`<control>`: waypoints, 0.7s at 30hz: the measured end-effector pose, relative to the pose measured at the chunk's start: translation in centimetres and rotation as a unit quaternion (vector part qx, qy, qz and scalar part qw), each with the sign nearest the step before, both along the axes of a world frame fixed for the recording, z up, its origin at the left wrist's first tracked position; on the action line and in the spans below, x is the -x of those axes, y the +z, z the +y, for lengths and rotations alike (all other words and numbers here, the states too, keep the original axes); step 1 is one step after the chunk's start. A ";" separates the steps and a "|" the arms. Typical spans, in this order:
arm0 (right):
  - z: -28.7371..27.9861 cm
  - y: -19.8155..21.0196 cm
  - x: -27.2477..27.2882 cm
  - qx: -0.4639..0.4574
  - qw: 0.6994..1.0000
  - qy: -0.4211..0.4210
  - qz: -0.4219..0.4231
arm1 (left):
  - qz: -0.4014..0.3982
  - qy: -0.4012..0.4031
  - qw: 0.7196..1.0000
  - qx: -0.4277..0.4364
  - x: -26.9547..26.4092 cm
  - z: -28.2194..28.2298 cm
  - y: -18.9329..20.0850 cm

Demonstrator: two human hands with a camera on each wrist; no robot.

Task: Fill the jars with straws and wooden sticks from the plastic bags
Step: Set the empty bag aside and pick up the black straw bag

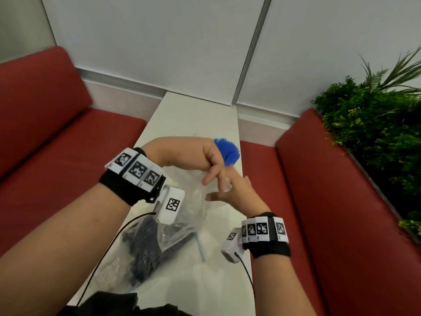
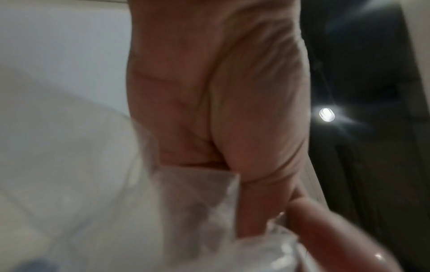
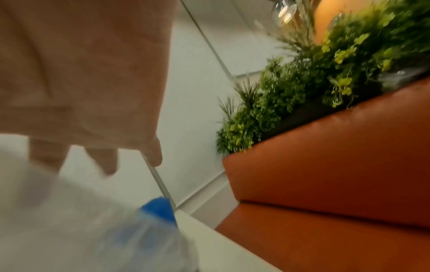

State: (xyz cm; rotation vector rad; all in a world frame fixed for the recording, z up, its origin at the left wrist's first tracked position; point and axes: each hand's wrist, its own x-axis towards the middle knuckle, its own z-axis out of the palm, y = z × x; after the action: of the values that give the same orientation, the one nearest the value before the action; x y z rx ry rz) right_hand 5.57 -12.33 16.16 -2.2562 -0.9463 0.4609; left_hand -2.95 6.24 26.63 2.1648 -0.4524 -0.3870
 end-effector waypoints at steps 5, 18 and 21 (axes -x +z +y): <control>-1.3 -2.3 -0.2 -0.081 0.966 -0.228 0.089 | -0.229 0.363 0.878 0.213 0.4 2.9 0.7; -1.9 -1.4 2.0 -0.384 0.864 -0.155 0.288 | -0.111 0.355 0.917 -0.145 -2.3 -3.3 -12.5; -3.9 -3.6 1.3 -0.448 0.774 -0.172 0.414 | 0.080 0.371 0.913 0.151 -2.9 -3.4 -13.8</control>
State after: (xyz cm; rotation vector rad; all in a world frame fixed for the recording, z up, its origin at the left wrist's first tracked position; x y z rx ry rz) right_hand 4.31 -16.22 12.61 -1.0896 -0.1647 0.5866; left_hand -0.04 2.85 12.85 1.8154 0.3896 -0.0539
